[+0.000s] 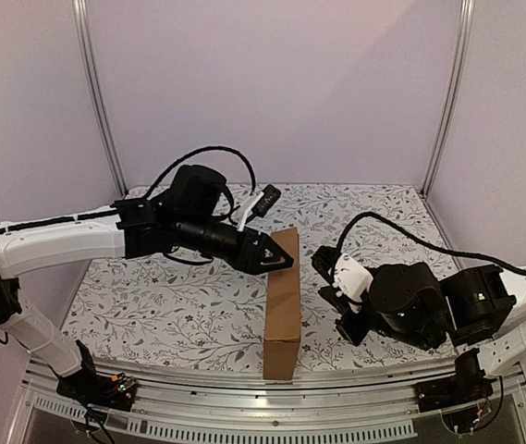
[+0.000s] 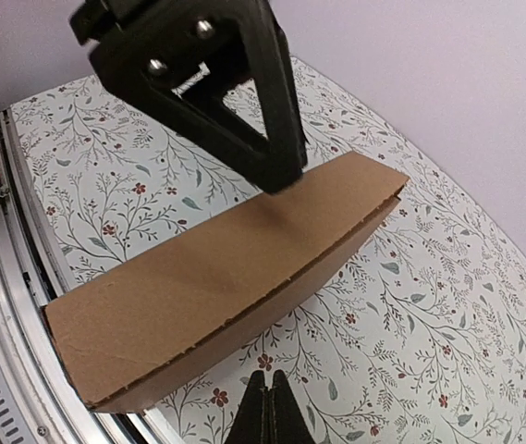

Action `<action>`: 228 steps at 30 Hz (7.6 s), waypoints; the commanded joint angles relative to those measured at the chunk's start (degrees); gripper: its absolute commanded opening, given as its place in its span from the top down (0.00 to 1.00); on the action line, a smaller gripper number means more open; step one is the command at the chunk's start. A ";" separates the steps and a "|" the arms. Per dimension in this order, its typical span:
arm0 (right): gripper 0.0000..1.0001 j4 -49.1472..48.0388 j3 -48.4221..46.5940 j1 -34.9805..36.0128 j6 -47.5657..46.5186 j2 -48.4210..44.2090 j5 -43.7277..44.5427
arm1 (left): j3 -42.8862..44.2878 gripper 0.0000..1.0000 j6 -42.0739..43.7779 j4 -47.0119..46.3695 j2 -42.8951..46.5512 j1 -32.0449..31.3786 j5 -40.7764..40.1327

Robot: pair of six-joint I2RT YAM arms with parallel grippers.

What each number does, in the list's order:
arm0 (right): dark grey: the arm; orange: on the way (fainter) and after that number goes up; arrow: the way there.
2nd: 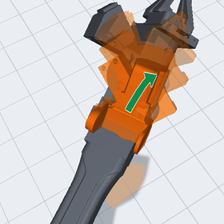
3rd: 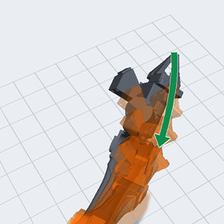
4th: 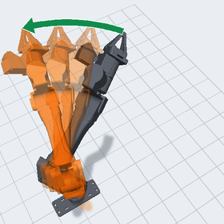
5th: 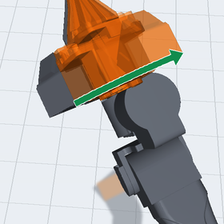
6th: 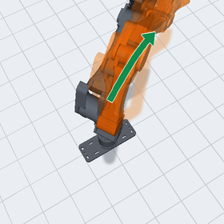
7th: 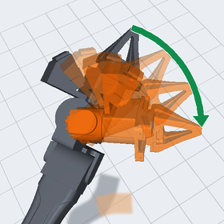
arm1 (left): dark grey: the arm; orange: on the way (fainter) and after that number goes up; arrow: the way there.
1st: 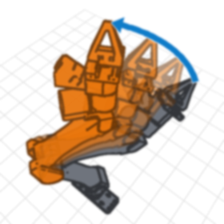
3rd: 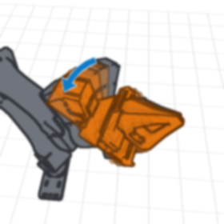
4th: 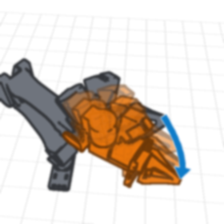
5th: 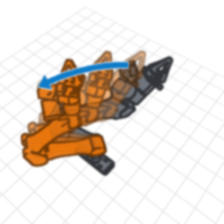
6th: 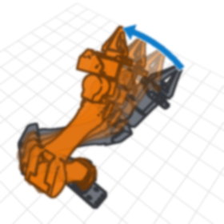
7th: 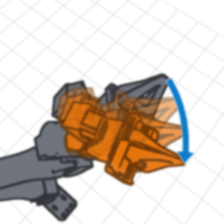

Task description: Fold the paper box

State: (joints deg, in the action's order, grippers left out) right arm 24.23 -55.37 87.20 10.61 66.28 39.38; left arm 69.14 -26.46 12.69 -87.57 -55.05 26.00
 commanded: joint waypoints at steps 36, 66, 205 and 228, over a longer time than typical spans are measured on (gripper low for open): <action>1.00 -28.77 9.50 -7.48 20.87 21.35 -10.97 | 8.56 0.77 1.36 -6.06 -25.99 11.34 9.49; 1.00 -13.00 5.08 -8.67 6.15 11.91 -0.37 | 20.08 0.75 6.70 21.35 -8.28 13.22 -17.33; 1.00 -13.94 8.27 -36.78 9.63 -2.50 -36.99 | -14.26 0.78 6.58 1.70 23.61 5.89 -11.19; 1.00 -43.11 33.07 -26.55 48.91 6.57 -19.56 | -4.04 1.00 -2.07 -9.39 -5.59 18.48 3.97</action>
State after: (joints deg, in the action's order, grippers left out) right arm -7.29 -22.57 59.94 49.25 67.81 15.05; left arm 63.20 -25.80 5.17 -89.67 -37.17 21.47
